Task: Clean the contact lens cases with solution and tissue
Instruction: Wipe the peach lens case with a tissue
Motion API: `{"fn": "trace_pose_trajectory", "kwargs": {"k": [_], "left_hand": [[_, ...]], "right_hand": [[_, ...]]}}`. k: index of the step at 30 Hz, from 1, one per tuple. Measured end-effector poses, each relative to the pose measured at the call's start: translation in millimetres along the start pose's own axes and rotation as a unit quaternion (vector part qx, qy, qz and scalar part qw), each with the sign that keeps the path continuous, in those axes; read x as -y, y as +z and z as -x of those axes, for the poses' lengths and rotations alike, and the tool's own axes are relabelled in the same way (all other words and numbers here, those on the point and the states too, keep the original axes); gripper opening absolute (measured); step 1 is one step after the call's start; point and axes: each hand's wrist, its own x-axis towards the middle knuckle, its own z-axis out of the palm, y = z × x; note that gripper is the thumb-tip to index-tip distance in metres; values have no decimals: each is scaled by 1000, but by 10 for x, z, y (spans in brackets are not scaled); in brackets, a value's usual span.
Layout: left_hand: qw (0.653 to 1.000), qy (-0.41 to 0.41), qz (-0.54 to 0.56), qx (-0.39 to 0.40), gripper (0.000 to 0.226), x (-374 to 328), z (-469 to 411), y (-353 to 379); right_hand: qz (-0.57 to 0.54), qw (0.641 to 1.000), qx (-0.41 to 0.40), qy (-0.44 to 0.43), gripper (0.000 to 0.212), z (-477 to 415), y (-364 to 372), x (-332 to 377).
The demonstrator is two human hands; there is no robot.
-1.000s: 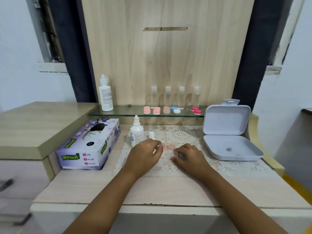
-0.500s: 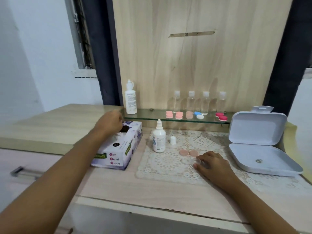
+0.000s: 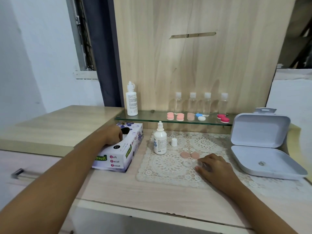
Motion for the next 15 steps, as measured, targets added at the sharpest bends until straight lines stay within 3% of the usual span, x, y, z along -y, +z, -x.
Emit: {"fn": "trace_pose_trajectory", "kwargs": {"k": [3, 7, 12, 15], "left_hand": [[998, 8, 43, -38, 21, 21, 28, 11], [979, -9, 184, -87, 12, 23, 67, -49], [911, -8, 389, -136, 7, -79, 184, -166], [894, 15, 428, -132, 10, -141, 215, -178]], "right_hand": [[-3, 1000, 3, -2, 31, 1, -5, 4], [-5, 1000, 6, 1, 31, 4, -8, 8], [-6, 1000, 8, 7, 31, 12, -18, 18], [-4, 1000, 10, 8, 31, 11, -20, 20]]}}
